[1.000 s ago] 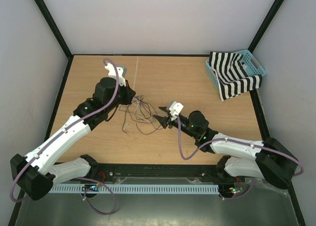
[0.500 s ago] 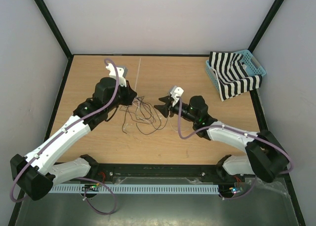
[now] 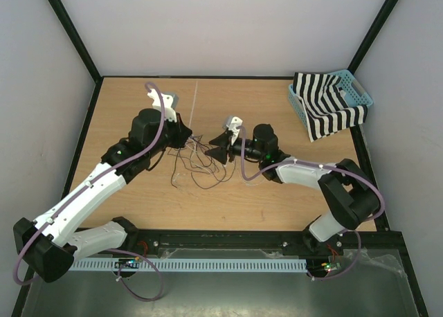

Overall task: Zip-tie the wires
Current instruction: Adjust the cable at the center of the board.

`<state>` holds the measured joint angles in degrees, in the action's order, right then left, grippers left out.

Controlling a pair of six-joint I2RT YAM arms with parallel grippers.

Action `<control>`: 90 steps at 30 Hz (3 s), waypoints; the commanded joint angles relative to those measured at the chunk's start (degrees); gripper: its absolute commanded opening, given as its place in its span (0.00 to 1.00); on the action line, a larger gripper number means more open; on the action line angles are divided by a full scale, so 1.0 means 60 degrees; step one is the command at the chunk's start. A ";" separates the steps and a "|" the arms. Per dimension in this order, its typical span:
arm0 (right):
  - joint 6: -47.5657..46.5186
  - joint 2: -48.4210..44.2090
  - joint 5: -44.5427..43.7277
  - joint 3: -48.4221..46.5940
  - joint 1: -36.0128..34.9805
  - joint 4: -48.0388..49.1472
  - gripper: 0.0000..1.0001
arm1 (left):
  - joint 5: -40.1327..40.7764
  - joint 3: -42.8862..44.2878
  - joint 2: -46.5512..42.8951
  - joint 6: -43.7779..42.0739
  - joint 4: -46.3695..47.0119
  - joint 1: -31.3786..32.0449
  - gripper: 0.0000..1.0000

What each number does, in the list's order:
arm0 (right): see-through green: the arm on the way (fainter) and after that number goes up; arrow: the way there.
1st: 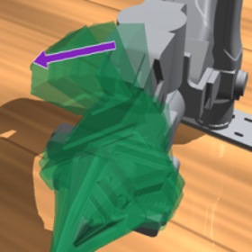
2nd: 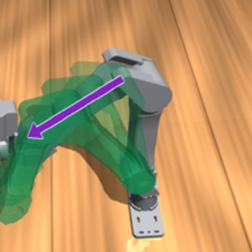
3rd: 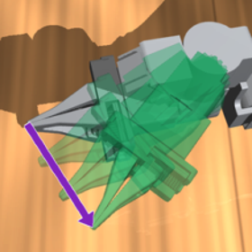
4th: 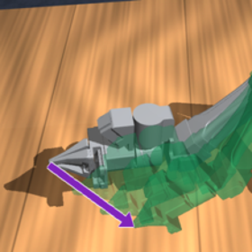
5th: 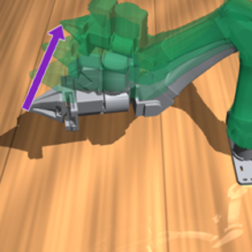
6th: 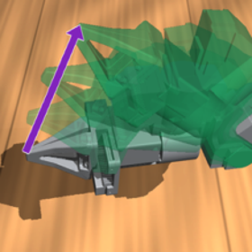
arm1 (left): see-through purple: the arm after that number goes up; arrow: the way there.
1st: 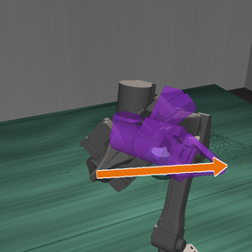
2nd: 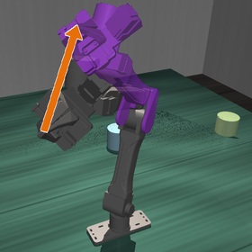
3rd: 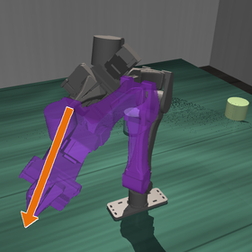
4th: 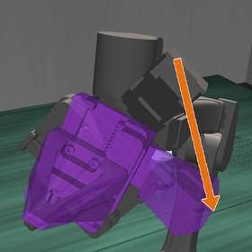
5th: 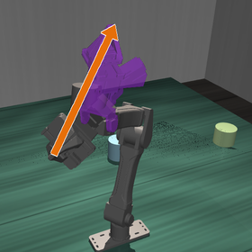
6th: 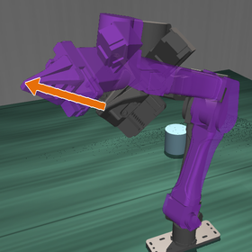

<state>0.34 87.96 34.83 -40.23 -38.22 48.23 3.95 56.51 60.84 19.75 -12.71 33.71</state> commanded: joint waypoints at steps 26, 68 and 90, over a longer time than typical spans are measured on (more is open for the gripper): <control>-0.0319 -0.2274 -0.1873 0.1092 0.0160 -0.2152 0.00 | -0.0472 -0.0320 -0.0516 -0.0055 0.0206 -0.0987 0.00; 0.0845 -0.3763 -0.2981 0.2709 0.1510 -0.2593 0.00 | -0.0528 -0.0424 -0.0631 0.0080 0.0071 -0.1580 0.00; 0.1646 -0.3717 -0.3624 0.3176 0.2343 -0.2794 0.00 | -0.0577 -0.0468 -0.0647 0.0123 0.0072 -0.1679 0.00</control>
<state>9.30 65.41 14.06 -21.67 -24.58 31.20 0.80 54.24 58.06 20.03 -12.84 24.08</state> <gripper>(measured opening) 0.019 0.031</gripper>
